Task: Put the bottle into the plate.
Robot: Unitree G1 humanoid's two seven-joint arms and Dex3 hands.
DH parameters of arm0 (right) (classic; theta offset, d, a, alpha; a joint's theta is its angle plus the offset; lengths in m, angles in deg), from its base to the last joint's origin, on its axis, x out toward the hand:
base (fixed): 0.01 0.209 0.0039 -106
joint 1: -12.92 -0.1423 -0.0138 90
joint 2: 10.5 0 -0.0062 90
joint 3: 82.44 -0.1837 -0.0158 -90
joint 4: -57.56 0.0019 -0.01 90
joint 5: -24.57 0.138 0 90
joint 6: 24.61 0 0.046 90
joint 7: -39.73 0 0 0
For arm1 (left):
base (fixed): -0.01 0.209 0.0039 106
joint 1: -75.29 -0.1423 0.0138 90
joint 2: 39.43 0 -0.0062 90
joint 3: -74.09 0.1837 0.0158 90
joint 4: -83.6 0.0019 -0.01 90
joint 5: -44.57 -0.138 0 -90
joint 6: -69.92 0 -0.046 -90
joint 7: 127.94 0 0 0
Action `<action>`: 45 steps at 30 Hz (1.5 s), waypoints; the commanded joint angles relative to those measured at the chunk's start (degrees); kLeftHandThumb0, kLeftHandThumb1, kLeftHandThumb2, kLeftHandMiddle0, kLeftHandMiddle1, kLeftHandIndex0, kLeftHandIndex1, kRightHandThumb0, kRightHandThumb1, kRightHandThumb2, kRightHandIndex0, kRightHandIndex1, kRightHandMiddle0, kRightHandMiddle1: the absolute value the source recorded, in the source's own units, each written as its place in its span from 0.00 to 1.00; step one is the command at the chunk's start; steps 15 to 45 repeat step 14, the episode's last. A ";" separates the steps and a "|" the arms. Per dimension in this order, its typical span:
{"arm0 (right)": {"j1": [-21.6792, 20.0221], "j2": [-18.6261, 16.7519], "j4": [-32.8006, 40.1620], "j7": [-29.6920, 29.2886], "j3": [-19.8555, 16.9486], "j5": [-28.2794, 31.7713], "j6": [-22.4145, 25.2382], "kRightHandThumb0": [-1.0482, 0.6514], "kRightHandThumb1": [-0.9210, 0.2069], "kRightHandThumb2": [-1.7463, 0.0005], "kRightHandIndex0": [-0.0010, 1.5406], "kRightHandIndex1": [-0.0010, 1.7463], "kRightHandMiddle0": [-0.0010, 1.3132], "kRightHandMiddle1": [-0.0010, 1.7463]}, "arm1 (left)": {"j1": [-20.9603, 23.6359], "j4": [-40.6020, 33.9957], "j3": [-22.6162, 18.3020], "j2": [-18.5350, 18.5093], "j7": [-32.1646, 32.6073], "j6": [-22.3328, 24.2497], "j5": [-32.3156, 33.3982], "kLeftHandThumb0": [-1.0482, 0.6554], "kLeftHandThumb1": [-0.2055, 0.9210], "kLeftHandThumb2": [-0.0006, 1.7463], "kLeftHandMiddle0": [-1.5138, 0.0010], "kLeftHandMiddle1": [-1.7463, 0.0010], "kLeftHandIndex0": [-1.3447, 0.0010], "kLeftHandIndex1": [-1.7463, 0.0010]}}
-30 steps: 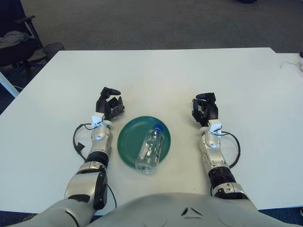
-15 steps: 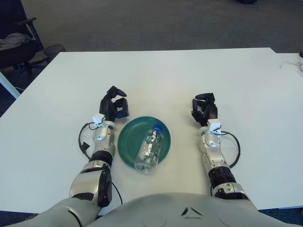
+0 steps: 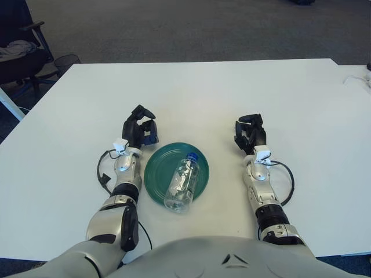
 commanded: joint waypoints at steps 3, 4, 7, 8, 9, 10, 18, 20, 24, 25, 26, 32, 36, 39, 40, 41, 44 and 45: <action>5.78 0.37 -3.51 0.41 -0.66 0.40 5.53 0.41 0.00 0.71 0.14 0.71 0.15 1.00 | -6.83 5.29 -0.63 7.02 -2.04 0.87 2.72 0.30 0.33 0.86 0.14 0.00 0.45 0.00; 5.79 0.35 -3.42 0.45 -0.66 0.39 5.62 0.41 0.00 0.71 0.14 0.71 0.15 1.00 | -6.85 5.28 -0.67 7.10 -2.13 0.87 2.66 0.30 0.33 0.86 0.14 0.00 0.45 0.00; 6.00 0.31 -2.86 0.26 -0.52 0.05 6.05 0.41 0.00 0.71 0.14 0.71 0.15 1.00 | -6.92 5.35 -0.56 7.28 -1.28 0.60 1.90 0.30 0.33 0.86 0.14 0.00 0.45 0.00; 6.08 0.29 -2.65 0.16 -0.48 -0.06 6.16 0.41 0.00 0.71 0.14 0.71 0.15 1.00 | -6.94 5.38 -0.51 7.32 -0.94 0.53 1.66 0.30 0.34 0.85 0.14 0.00 0.45 0.00; 6.17 0.27 -2.44 0.07 -0.43 -0.15 6.27 0.41 0.00 0.71 0.14 0.71 0.15 1.00 | -6.96 5.43 -0.43 7.36 -0.46 0.48 1.37 0.30 0.34 0.85 0.14 0.00 0.46 0.00; 6.24 0.25 -2.28 0.02 -0.40 -0.21 6.36 0.41 0.00 0.71 0.14 0.71 0.15 1.00 | -6.97 5.45 -0.39 7.38 -0.15 0.46 1.17 0.30 0.34 0.85 0.14 0.00 0.46 0.00; 6.35 0.28 -1.96 0.13 -0.38 -0.21 6.65 0.41 0.00 0.71 0.14 0.71 0.15 1.00 | -7.01 5.63 0.24 7.30 2.32 1.09 -0.29 0.31 0.36 0.84 0.14 0.00 0.47 0.00; 6.35 0.28 -1.96 0.13 -0.38 -0.21 6.65 0.41 0.00 0.71 0.14 0.71 0.15 1.00 | -7.01 5.63 0.24 7.30 2.32 1.09 -0.29 0.31 0.36 0.84 0.14 0.00 0.47 0.00; 6.35 0.28 -1.96 0.13 -0.38 -0.21 6.65 0.41 0.00 0.71 0.14 0.71 0.15 1.00 | -7.01 5.63 0.24 7.30 2.32 1.09 -0.29 0.31 0.36 0.84 0.14 0.00 0.47 0.00; 6.35 0.28 -1.96 0.13 -0.38 -0.21 6.65 0.41 0.00 0.71 0.14 0.71 0.15 1.00 | -7.01 5.63 0.24 7.30 2.32 1.09 -0.29 0.31 0.36 0.84 0.14 0.00 0.47 0.00; 6.35 0.28 -1.96 0.13 -0.38 -0.21 6.65 0.41 0.00 0.71 0.14 0.71 0.15 1.00 | -7.01 5.63 0.24 7.30 2.32 1.09 -0.29 0.31 0.36 0.84 0.14 0.00 0.47 0.00; 6.35 0.28 -1.96 0.13 -0.38 -0.21 6.65 0.41 0.00 0.71 0.14 0.71 0.15 1.00 | -7.01 5.63 0.24 7.30 2.32 1.09 -0.29 0.31 0.36 0.84 0.14 0.00 0.47 0.00; 6.35 0.28 -1.96 0.13 -0.38 -0.21 6.65 0.41 0.00 0.71 0.14 0.71 0.15 1.00 | -7.01 5.63 0.24 7.30 2.32 1.09 -0.29 0.31 0.36 0.84 0.14 0.00 0.47 0.00; 6.35 0.28 -1.96 0.13 -0.38 -0.21 6.65 0.41 0.00 0.71 0.14 0.71 0.15 1.00 | -7.01 5.63 0.24 7.30 2.32 1.09 -0.29 0.31 0.36 0.84 0.14 0.00 0.47 0.00; 6.35 0.28 -1.96 0.13 -0.38 -0.21 6.65 0.41 0.00 0.71 0.14 0.71 0.15 1.00 | -7.01 5.63 0.24 7.30 2.32 1.09 -0.29 0.31 0.36 0.84 0.14 0.00 0.47 0.00; 6.35 0.28 -1.96 0.13 -0.38 -0.21 6.65 0.41 0.00 0.71 0.14 0.71 0.15 1.00 | -7.01 5.63 0.24 7.30 2.32 1.09 -0.29 0.31 0.36 0.84 0.14 0.00 0.47 0.00; 6.35 0.28 -1.96 0.13 -0.38 -0.21 6.65 0.41 0.00 0.71 0.14 0.71 0.15 1.00 | -7.01 5.63 0.24 7.30 2.32 1.09 -0.29 0.31 0.36 0.84 0.14 0.00 0.47 0.00; 6.35 0.28 -1.96 0.13 -0.38 -0.21 6.65 0.41 0.00 0.71 0.14 0.71 0.15 1.00 | -7.01 5.63 0.24 7.30 2.32 1.09 -0.29 0.31 0.36 0.84 0.14 0.00 0.47 0.00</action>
